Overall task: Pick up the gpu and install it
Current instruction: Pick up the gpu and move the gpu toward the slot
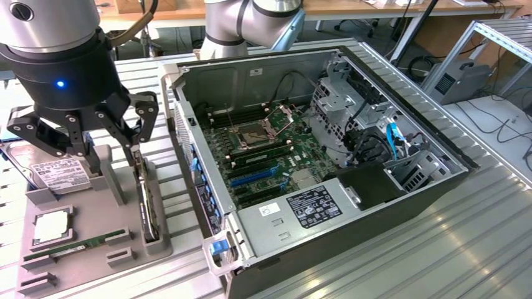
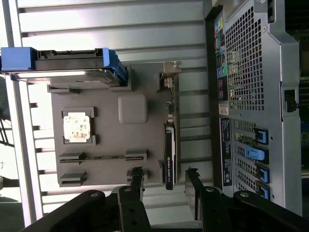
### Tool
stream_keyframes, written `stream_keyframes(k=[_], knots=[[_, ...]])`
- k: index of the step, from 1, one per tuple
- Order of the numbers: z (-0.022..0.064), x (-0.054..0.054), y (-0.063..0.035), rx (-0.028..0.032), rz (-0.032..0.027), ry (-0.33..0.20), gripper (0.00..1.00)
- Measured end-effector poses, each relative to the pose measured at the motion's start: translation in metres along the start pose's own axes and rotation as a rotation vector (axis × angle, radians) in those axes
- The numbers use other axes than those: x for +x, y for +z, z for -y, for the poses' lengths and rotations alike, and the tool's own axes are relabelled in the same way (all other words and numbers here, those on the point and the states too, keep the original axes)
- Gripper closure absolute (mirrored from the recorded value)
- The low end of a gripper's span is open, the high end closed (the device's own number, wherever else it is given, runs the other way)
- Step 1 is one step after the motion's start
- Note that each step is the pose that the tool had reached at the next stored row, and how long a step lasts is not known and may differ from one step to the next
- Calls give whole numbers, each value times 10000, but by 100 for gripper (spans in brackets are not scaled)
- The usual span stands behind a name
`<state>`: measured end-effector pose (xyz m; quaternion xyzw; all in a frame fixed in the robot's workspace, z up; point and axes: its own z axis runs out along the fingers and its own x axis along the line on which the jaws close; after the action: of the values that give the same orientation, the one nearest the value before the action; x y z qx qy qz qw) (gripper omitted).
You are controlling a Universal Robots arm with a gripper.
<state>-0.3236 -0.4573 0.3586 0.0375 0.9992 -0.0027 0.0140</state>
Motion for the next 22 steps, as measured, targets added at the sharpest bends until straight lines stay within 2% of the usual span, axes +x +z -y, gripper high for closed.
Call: stream_keyframes(k=[22], knots=[[0, 1, 45, 0, 0, 0, 52]])
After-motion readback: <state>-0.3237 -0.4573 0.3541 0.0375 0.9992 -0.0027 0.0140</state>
